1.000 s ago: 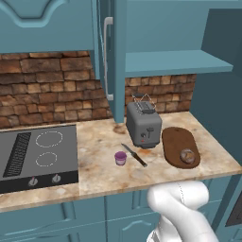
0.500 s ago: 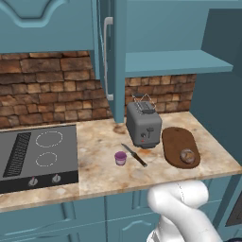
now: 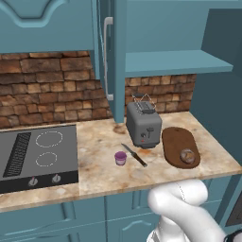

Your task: Pick the bread, place it on the cutting board, pick the jam, place it on the counter, and close the cabinet.

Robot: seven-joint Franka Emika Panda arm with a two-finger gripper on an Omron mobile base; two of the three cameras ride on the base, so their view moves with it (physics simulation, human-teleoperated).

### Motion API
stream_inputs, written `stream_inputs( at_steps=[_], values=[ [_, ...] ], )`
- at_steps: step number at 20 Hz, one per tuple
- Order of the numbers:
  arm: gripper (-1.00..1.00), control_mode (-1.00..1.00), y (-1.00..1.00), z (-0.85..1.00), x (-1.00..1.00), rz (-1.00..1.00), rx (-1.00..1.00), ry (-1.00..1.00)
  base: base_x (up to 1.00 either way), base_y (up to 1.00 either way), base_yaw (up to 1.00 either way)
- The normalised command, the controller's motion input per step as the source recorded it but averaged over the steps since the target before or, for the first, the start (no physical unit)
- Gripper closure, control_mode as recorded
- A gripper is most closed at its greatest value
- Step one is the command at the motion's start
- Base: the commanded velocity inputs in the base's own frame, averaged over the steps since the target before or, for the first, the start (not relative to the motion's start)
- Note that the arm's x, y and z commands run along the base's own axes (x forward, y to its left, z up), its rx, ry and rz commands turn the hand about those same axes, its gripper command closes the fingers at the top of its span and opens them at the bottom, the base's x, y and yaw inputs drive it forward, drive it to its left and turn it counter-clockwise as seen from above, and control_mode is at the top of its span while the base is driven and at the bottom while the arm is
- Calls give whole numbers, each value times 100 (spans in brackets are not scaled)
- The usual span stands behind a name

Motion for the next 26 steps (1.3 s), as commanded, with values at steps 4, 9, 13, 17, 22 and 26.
stream_inputs(
  at_steps=[4,9,13,17,22,26],
  values=[
    [-100,-100,-9,13,0,8,0,0,0,0,0],
    [-100,-100,-2,1,0,7,0,0,0,0,0],
    [-100,-100,0,0,1,6,0,0,0,0,0],
    [-100,-100,0,0,3,6,0,0,0,0,0],
    [-100,-100,-3,0,15,6,0,0,0,0,0],
    [-100,-100,-4,0,21,5,0,0,0,0,0]
  ],
)
